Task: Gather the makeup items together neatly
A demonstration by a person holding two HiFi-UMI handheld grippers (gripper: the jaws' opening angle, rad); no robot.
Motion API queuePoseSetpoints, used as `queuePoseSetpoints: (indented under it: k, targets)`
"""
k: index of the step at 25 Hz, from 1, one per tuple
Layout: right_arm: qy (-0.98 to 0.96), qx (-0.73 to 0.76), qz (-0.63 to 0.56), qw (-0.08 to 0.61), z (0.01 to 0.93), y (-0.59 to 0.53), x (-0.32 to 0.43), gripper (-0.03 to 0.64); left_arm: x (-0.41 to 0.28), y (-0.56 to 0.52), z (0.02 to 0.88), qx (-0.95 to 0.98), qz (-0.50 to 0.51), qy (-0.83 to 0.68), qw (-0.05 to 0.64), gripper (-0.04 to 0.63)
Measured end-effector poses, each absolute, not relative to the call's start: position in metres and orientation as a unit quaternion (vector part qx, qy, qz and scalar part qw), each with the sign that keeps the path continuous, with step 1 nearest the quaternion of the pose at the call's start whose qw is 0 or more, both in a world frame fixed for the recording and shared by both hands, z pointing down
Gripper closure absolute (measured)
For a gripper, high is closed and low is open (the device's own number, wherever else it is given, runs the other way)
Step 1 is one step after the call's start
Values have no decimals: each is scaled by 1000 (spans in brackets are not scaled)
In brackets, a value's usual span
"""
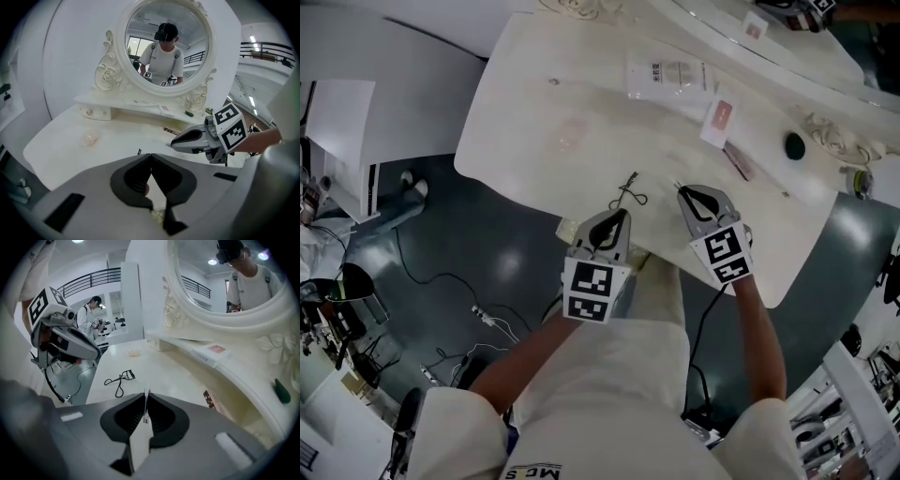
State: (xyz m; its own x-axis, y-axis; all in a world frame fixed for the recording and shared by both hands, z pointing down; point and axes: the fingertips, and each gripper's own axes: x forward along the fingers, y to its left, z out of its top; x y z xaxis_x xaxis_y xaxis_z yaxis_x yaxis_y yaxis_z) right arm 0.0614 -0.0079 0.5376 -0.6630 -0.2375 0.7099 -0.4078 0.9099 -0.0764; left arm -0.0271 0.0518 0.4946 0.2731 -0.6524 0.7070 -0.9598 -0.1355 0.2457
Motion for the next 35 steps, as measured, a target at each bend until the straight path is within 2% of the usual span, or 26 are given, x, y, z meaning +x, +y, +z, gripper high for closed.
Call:
queuePoseSetpoints:
  k: [23,35]
  targets:
    - [-846,376,203,317,529,16,95,592,-20,64,501,767,250,-495,322,586]
    - [-782,481,308,248,543,26,105,591,-15,62,514,771,257,-484,324,586]
